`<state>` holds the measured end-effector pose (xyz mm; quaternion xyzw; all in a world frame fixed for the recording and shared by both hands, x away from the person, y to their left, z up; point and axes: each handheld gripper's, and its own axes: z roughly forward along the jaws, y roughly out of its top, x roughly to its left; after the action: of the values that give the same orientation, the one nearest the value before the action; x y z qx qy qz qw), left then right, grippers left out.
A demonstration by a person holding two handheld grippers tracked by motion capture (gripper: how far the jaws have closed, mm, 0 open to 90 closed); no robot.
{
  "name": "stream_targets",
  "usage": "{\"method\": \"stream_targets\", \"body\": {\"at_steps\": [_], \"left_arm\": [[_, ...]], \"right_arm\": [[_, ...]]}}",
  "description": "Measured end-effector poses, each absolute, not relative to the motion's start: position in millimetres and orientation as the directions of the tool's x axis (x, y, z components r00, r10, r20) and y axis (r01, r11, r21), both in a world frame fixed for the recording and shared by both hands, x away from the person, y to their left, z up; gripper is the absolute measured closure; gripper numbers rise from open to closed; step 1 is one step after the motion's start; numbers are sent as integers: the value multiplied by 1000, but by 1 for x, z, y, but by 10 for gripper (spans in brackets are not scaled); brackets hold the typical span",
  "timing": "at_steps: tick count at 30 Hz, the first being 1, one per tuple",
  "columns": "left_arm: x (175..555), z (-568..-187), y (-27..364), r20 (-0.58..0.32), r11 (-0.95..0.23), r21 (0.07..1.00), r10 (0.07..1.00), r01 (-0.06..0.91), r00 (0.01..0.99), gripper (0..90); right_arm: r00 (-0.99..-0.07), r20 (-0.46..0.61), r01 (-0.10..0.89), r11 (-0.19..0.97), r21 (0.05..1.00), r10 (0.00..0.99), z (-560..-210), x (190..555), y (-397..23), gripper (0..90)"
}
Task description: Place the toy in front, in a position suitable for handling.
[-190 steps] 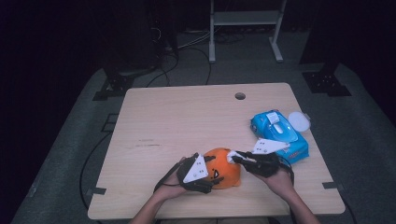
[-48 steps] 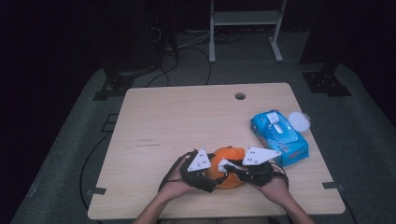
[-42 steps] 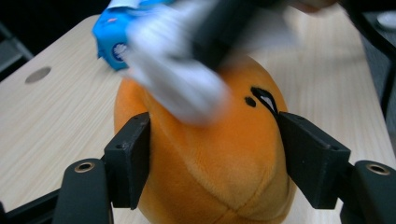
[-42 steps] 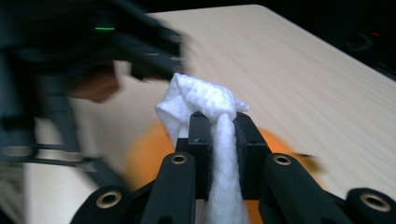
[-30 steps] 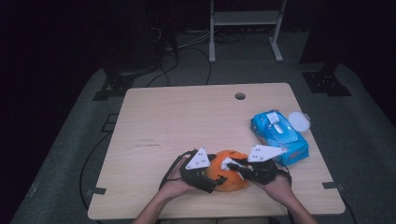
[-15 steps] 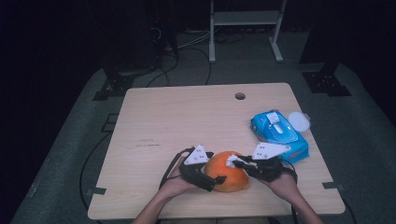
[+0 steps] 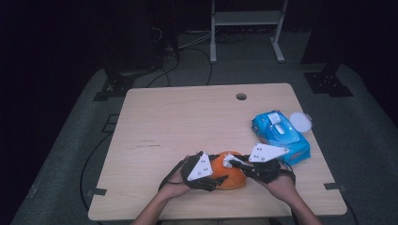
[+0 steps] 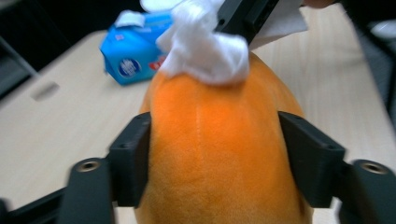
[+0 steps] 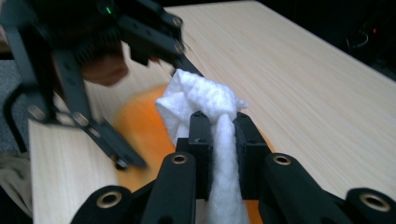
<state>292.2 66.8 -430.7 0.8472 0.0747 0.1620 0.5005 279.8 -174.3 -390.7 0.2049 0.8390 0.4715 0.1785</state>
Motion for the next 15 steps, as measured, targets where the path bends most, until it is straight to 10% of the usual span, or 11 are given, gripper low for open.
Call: {"method": "stream_targets", "body": {"at_steps": [11, 15], "left_arm": [[306, -430, 73, 6, -451, 880, 328, 151, 945, 88], [306, -434, 74, -2, -461, 873, 325, 160, 946, 155]], "right_arm": [[-835, -62, 234, 454, 860, 547, -400, 285, -193, 793], [-862, -78, 197, 474, 858, 501, -396, 276, -177, 792]]}}
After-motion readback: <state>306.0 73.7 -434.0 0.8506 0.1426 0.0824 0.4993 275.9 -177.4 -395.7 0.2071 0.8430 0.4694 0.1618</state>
